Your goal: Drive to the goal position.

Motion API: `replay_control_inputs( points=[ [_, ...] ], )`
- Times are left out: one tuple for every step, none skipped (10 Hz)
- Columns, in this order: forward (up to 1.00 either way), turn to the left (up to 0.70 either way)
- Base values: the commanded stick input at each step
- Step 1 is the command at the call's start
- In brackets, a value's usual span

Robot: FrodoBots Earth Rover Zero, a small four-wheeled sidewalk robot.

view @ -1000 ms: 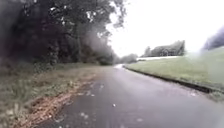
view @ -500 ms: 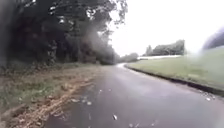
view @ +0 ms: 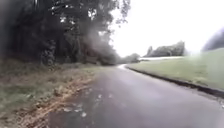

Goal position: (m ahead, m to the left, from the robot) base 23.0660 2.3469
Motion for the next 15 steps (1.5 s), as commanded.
replay_control_inputs(
  points=[
    [0.70, 0.00],
    [0.70, 0.00],
    [0.70, 0.00],
    [0.70, 0.00],
    [0.70, 0.00],
    [0.70, 0.00],
    [0.70, 0.00],
    [0.70, 0.00],
    [0.70, 0.00],
    [0.70, 0.00],
    [0.70, 0.00],
    [0.70, 0.00],
    [0.70, 0.00],
    [0.70, 0.00],
    [0.70, 0.00]
  ],
)
